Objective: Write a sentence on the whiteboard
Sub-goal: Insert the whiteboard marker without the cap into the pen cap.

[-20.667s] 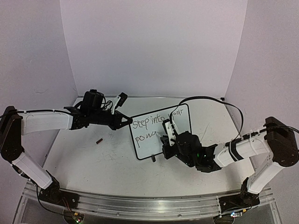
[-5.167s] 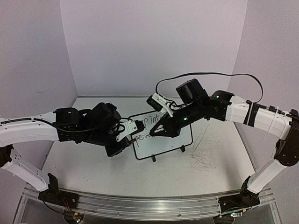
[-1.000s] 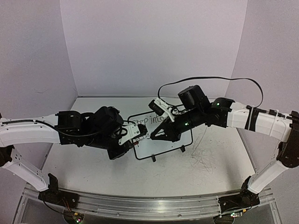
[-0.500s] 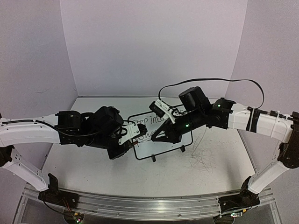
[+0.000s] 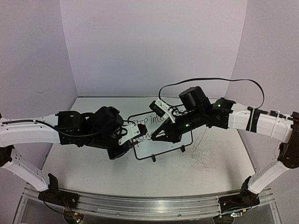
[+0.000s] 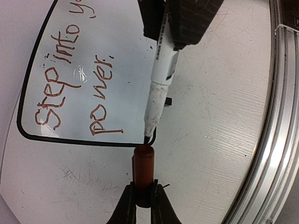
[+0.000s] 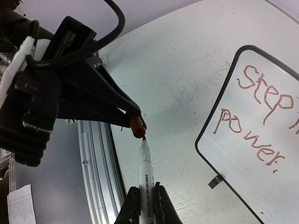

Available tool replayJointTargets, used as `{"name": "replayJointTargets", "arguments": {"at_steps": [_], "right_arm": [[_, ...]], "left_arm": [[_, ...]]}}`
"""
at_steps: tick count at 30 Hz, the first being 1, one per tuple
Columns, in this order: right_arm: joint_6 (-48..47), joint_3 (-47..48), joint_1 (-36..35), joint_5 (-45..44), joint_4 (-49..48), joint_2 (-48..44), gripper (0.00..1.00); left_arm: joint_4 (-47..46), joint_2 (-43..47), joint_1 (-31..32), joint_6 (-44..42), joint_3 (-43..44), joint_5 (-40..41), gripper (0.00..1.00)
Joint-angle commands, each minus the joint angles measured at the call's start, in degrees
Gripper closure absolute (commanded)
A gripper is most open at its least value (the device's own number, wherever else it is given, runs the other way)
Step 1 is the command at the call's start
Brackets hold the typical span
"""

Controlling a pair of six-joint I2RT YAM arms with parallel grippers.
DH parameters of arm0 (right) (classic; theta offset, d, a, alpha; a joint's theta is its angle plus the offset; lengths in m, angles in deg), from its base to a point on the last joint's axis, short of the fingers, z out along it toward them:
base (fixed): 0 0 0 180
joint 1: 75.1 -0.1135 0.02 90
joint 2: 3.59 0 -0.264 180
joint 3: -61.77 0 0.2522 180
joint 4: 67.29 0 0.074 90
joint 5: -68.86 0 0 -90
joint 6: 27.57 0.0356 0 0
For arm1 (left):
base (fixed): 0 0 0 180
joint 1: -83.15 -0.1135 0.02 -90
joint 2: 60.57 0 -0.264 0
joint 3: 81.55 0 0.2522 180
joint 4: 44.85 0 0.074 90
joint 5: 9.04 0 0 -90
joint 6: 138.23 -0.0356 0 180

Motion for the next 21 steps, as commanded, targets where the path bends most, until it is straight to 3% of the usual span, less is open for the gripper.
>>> {"name": "replayJointTargets", "arguments": {"at_steps": [1, 21], "right_arm": [[0.6, 0.5, -0.3, -0.4, -2.6, -2.4, 1.0], [0.6, 0.9, -0.5, 2.7, -2.5, -0.2, 1.0]], "left_arm": [[-1.9, 1.2, 0.4, 0.5, -0.5, 1.0, 1.0], [-2.0, 1.6, 0.4, 0.6, -0.3, 0.9, 1.0]]}}
